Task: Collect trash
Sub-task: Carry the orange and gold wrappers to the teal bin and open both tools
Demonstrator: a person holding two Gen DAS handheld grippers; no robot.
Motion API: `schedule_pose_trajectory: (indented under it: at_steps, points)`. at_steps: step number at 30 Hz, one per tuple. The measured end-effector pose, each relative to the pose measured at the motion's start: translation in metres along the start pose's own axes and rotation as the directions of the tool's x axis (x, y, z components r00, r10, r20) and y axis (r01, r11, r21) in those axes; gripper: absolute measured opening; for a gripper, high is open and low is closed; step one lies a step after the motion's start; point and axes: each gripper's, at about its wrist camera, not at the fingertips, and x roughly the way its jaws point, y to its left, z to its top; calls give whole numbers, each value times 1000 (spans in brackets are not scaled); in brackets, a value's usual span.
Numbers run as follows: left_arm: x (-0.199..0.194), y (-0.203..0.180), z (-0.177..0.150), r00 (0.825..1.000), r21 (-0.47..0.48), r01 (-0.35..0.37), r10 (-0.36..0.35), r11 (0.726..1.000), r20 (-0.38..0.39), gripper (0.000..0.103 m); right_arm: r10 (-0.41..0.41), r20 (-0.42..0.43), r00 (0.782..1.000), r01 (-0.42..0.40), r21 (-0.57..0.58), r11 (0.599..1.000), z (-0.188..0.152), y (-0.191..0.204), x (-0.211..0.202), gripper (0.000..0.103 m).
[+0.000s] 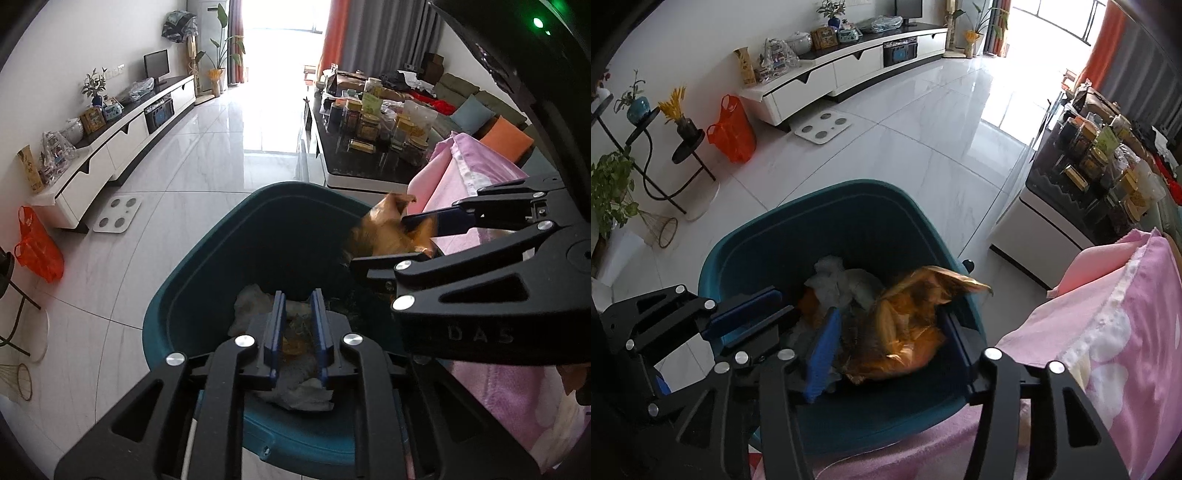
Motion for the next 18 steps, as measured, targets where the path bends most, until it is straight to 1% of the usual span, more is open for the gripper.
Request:
schedule_pose_trajectory:
  at_steps: [1, 2, 4, 8, 10, 12, 13, 15, 16, 18]
  points:
    - [0, 0, 1, 1000, -3, -3, 3, 1000, 3, 23, 4, 2, 1000, -4, 3, 1000, 0, -1, 0, 53]
    - [-1, 0, 1, 1000, -3, -4, 4, 1000, 6, 24, 10, 7, 1000, -10, 9, 1000, 0, -2, -2, 53]
    - [-3, -1, 2, 1000, -7, -5, 5, 1000, 11, 29, 15, 14, 1000, -15, 17, 1000, 0, -3, -4, 66]
    - [-11, -1, 2, 999, -6, -19, 19, 1000, 30, 36, 17, 38, 999, -18, 29, 999, 0, -5, -9, 66]
    - [-20, 1, 2, 998, -16, -24, 25, 1000, 50, 46, 20, 55, 998, -22, 32, 999, -1, -6, -13, 66]
    - [-28, 5, 0, 997, -25, -40, 42, 999, 67, 52, 24, 72, 997, -26, 31, 999, -2, -6, -18, 67]
    - [-33, 9, -1, 996, -34, -46, 48, 998, 76, 56, 20, 81, 996, -23, 32, 999, -2, -6, -20, 71]
    - [-43, 15, -3, 994, -52, -54, 59, 997, 93, 62, -6, 112, 994, 3, 27, 1000, -4, -4, -27, 75]
    - [-50, 18, -4, 992, -61, -64, 70, 996, 104, 66, -9, 130, 992, 7, 19, 1000, -6, -2, -31, 76]
    - [-62, 26, -8, 989, -78, -75, 84, 994, 121, 68, -16, 161, 987, 14, 18, 1000, -9, -3, -40, 77]
